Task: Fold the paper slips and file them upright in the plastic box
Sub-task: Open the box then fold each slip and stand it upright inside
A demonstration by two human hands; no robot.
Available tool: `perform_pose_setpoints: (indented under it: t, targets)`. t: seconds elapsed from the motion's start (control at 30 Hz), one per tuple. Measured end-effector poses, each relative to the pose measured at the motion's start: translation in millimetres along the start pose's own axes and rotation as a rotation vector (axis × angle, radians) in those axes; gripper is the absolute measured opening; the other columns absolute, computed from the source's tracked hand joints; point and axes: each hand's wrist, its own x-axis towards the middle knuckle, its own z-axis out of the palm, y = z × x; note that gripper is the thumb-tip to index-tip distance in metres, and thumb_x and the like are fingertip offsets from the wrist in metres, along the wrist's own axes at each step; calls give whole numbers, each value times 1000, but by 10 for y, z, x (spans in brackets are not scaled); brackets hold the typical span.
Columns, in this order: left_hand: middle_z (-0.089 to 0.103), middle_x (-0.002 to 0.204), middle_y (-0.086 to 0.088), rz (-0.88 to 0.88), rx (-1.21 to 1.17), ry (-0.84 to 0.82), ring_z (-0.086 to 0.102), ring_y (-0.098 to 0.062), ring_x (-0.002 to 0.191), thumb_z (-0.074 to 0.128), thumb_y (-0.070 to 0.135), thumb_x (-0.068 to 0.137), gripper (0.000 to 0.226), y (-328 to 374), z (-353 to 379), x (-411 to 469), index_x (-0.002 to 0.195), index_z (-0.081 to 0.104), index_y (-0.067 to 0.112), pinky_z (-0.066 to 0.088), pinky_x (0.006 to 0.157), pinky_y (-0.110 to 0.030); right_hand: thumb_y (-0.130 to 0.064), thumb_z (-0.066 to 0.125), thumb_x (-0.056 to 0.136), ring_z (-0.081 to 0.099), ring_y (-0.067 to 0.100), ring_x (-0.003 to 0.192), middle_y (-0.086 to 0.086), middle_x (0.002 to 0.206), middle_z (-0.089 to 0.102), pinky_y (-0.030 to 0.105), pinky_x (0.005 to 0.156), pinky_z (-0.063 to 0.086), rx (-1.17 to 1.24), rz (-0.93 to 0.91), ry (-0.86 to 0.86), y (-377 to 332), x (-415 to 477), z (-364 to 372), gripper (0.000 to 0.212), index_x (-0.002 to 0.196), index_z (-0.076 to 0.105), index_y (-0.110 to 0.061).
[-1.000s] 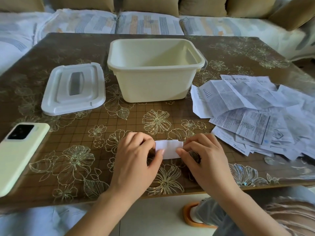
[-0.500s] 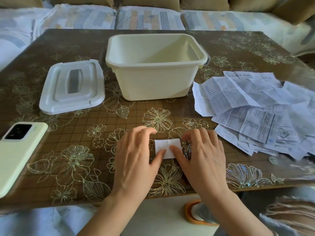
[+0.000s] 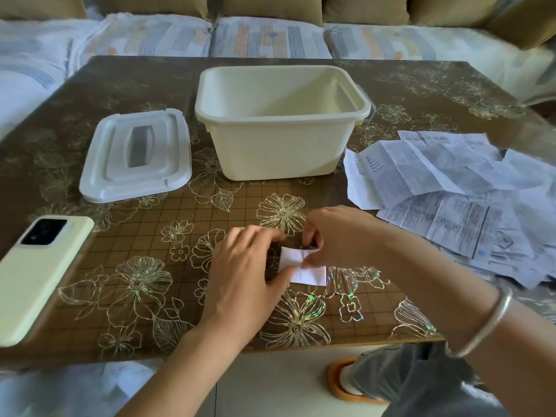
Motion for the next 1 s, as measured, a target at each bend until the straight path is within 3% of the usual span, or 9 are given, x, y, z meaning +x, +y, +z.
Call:
perform_pose_setpoints:
  t: [0.17,0.3,0.57,0.7,0.8,0.93,1.0]
  targets:
    - [61,111,12,-7,-9,-25,52,-14,105,59,55,77,55,-19,-42,63,121,63,23,45,89,-32,-45,73,79,61,13,93,-11,94,67,31,83,52,9,14,-44,49,-18,-69,23,92,72,-27]
    - [61,106,15,-14,-27,-48,50,-10,100,54,67,75,60,1,-87,127,118,66,26,48,83,-32,-46,74,78,60,10,89,-16,88,61,27,78,49,122,52,56,112,-142,-81,22,85,69,-26]
    - [58,82,20,-31,-71,-141,46,-5,88,75,53,76,40,118,-95,214,107,60,34,37,71,-21,-57,72,75,60,19,94,-5,102,65,36,80,51,-11,43,104,18,-118,120,59,116,54,-20]
    - [59,76,18,-66,-117,-172,48,-4,85,73,52,78,24,123,-97,226,90,64,33,39,64,-17,-54,72,76,58,16,90,-8,95,64,30,75,47,40,23,63,22,-105,96,48,107,61,-19]
    - [58,78,17,-11,-143,-175,45,-4,84,68,57,80,27,77,-102,217,79,66,30,39,65,-17,-51,71,79,57,12,92,-11,94,62,26,76,43,90,3,61,25,-122,90,34,100,66,-25]
    - [59,94,18,46,-200,-118,47,-2,90,59,53,75,28,70,-231,373,86,67,29,43,80,-17,-42,72,81,57,2,75,-19,77,59,18,66,44,284,21,150,85,-124,23,18,88,69,-26]
    - [59,101,14,84,-234,52,49,-2,95,62,42,78,27,45,-380,546,96,67,22,45,86,-19,-36,73,82,58,4,70,-15,75,61,18,60,44,360,70,239,138,-118,-37,12,83,67,-26]
